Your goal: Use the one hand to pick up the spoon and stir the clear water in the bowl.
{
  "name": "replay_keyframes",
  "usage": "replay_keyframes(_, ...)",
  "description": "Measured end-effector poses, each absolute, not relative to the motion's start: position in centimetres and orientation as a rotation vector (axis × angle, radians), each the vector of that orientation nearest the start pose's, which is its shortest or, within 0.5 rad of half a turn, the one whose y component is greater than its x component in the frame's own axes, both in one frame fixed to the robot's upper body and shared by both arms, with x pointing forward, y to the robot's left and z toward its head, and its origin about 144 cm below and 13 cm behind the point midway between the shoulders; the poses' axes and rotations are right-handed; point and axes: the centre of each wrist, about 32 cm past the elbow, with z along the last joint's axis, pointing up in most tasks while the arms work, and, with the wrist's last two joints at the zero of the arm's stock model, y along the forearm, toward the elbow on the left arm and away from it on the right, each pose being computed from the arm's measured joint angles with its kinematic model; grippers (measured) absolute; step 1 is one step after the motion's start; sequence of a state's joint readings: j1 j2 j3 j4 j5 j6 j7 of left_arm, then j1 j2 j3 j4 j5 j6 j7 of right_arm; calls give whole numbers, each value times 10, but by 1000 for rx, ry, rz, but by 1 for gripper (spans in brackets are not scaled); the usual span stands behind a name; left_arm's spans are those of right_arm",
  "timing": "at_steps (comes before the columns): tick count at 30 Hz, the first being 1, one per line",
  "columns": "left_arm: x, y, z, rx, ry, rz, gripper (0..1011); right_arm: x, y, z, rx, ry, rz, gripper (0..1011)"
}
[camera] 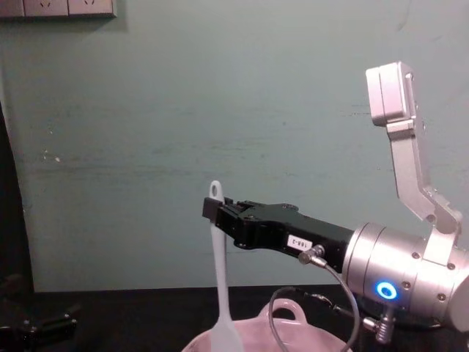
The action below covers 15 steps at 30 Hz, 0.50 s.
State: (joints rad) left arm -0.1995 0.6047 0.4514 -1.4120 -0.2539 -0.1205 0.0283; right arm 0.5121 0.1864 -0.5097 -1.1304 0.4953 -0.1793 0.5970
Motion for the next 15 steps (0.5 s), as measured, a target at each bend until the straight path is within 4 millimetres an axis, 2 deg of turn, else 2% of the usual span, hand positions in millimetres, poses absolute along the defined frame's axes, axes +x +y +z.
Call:
replay_keyframes(7,489,310,1140,305,-285,1248,1011,584,-181,1176,151,-55,-679,118)
replay_keyframes(15,489,310,1140,305,-285,1248,1011,576,-204,1176,146,-64,-728,118)
